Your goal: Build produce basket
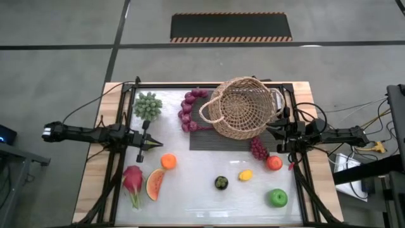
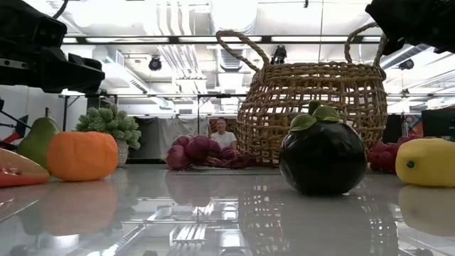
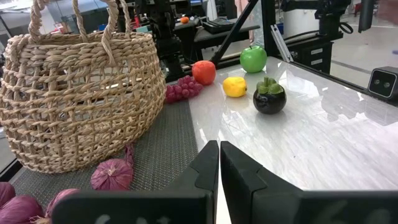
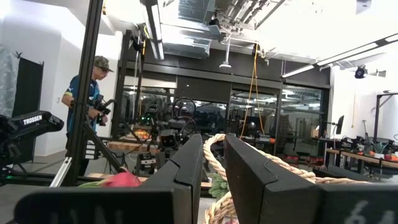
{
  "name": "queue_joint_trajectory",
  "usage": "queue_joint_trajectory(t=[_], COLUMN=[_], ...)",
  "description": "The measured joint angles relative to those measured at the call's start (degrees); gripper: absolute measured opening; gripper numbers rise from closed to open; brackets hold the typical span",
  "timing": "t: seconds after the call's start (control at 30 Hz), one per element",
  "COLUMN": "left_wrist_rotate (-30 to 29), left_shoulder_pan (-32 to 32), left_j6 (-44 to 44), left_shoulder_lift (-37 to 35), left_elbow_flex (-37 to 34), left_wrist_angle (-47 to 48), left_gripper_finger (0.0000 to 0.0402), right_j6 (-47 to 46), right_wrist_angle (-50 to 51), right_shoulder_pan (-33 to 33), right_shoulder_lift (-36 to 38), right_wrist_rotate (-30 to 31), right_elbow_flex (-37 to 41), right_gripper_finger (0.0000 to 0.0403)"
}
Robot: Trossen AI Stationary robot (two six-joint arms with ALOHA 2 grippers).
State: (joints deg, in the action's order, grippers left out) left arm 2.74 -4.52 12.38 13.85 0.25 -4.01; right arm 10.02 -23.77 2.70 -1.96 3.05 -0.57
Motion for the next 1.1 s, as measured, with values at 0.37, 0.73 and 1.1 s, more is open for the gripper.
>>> queue_joint_trajectory(t=[0.37,0.73,1.1], left_wrist_rotate=[-2.48,-11.82,-7.52], left_shoulder_pan=[-0.02,0.00,0.00], left_j6=[0.18,3.13,-9.62], left_shoulder_lift=[0.01,0.02,0.19], left_elbow_flex=[0.00,0.00,0.00], left_wrist_angle=[-2.39,-3.52,-26.75], left_gripper_finger=[0.0000,0.0000,0.0000], right_j6=[0.00,-19.11,-19.56], right_wrist_angle=[-0.02,0.50,0.28], right_shoulder_pan=[0.00,0.00,0.00], right_shoulder_lift=[0.00,-0.01,-0.02], right_wrist_rotate=[0.00,2.98,2.99], right_elbow_flex=[0.01,-0.52,-1.00], right_gripper_finger=[0.0057,0.0057,0.0057])
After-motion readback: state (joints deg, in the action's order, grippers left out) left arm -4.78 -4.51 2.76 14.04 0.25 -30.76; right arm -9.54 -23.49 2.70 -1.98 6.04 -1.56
